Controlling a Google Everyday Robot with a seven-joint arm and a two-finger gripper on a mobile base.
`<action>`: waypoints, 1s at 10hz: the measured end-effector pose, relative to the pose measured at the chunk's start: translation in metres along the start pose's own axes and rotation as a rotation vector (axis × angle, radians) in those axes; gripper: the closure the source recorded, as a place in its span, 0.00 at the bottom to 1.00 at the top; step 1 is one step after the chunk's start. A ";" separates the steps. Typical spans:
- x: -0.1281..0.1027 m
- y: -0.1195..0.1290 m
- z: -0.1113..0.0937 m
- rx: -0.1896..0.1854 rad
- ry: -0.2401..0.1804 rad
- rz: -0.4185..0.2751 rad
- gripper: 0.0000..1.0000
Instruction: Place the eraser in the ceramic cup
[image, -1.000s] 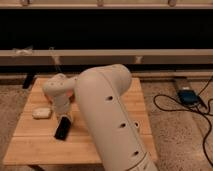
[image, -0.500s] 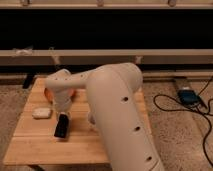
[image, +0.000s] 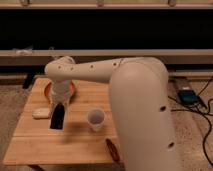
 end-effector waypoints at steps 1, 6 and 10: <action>-0.003 -0.001 -0.017 -0.014 -0.044 -0.023 1.00; -0.043 -0.069 -0.092 -0.103 -0.241 -0.100 1.00; -0.036 -0.098 -0.116 -0.141 -0.300 -0.131 1.00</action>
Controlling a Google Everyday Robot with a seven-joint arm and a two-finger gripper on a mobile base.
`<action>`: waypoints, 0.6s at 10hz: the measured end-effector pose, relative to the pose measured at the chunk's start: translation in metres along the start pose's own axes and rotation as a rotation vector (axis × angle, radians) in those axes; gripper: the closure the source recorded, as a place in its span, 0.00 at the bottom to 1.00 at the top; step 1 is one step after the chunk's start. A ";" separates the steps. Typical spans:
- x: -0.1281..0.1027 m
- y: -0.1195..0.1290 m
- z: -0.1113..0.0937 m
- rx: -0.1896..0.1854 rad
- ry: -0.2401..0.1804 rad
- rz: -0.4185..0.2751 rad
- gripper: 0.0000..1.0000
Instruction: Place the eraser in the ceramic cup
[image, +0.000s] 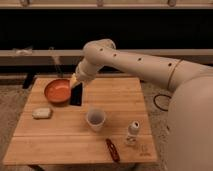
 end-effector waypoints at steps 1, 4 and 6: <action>0.007 -0.009 -0.002 0.000 -0.007 -0.006 1.00; 0.019 -0.045 -0.004 0.003 -0.029 0.019 1.00; 0.022 -0.071 -0.012 0.005 -0.049 0.057 1.00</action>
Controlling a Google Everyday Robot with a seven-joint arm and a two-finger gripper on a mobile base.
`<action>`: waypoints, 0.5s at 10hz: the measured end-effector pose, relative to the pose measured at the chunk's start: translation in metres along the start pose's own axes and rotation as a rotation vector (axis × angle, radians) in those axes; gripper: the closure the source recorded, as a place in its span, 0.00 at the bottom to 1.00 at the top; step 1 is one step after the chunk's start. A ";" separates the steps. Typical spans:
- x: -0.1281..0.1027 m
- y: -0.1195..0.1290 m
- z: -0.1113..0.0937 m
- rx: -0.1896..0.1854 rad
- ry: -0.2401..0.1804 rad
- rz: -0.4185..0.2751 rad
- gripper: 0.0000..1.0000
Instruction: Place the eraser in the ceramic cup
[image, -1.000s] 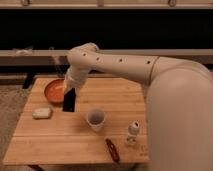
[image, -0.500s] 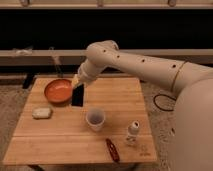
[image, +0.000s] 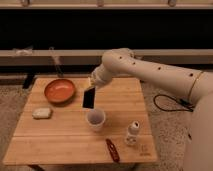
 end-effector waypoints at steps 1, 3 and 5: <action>0.002 -0.011 -0.004 0.002 -0.007 0.017 1.00; 0.011 -0.018 -0.004 0.000 -0.008 0.021 1.00; 0.022 -0.020 -0.005 -0.001 -0.011 0.017 1.00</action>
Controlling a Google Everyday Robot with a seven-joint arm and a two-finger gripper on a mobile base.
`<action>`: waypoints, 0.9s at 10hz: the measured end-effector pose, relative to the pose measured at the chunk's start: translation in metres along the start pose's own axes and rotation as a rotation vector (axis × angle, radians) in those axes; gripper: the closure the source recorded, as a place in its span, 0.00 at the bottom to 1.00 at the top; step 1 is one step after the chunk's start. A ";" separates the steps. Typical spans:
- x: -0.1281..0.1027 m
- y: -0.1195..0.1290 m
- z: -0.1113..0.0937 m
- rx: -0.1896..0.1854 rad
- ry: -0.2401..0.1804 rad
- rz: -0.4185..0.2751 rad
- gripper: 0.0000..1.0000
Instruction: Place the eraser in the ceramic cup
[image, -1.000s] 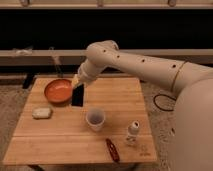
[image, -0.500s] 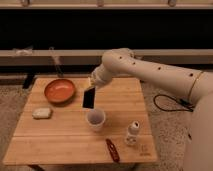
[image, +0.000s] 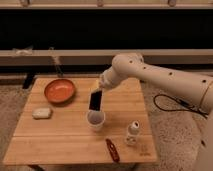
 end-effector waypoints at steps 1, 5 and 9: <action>0.006 0.001 0.003 0.003 0.003 -0.007 0.95; 0.017 -0.004 0.013 0.014 0.001 0.007 0.57; 0.026 -0.009 0.007 0.031 -0.050 0.011 0.21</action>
